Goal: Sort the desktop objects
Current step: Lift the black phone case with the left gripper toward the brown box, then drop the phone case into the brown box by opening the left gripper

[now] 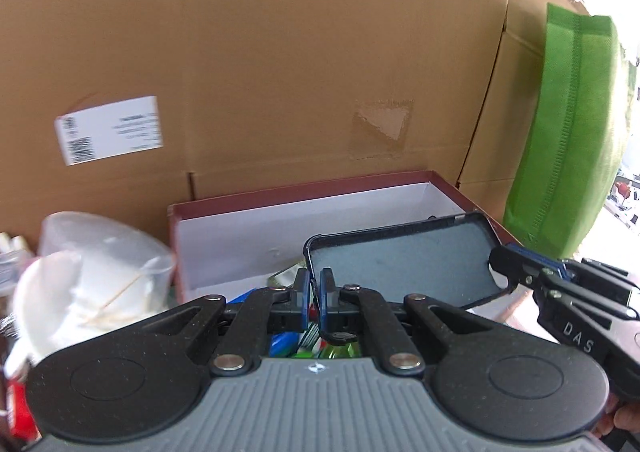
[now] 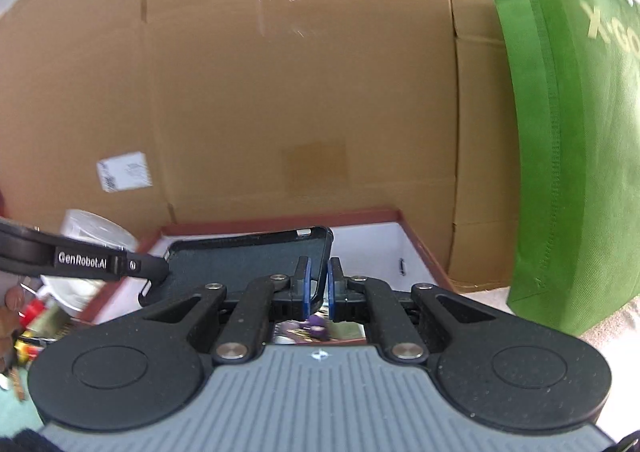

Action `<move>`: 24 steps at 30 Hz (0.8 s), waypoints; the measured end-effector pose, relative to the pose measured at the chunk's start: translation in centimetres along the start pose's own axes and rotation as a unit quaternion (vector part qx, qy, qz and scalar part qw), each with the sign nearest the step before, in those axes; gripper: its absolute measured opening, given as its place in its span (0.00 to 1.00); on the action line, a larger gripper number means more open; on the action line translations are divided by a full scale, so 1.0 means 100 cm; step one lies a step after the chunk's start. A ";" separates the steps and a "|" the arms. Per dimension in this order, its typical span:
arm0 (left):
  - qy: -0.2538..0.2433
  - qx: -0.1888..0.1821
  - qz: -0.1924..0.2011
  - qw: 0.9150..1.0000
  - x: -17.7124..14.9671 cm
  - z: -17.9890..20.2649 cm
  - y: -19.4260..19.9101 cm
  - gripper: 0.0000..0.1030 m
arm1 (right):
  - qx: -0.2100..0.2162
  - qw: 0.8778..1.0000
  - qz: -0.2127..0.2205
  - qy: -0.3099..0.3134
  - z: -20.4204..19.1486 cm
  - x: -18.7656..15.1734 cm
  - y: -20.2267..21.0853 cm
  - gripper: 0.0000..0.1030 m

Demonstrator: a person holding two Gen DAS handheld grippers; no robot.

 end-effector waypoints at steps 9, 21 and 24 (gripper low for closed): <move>-0.012 -0.007 -0.029 0.999 -0.004 0.013 -0.041 0.02 | -0.017 1.000 -0.020 -0.001 0.026 -0.007 -0.025 0.06; -0.029 -0.017 0.034 0.999 -0.005 0.013 -0.029 0.87 | -0.029 0.997 -0.014 0.070 0.013 -0.021 -0.031 0.47; -0.034 -0.024 0.030 0.999 -0.005 0.008 -0.026 0.90 | -0.035 0.996 -0.007 0.078 0.011 -0.021 -0.026 0.55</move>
Point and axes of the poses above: each gripper's, at about its wrist camera, not at the fingertips, and y roughly against the way its jaws point, z to its right, x to its top, the point moved 7 cm from there along -y, roughly the way its jaws point, and after that the axes turned 1 degree about x, right-handed, at the moved point
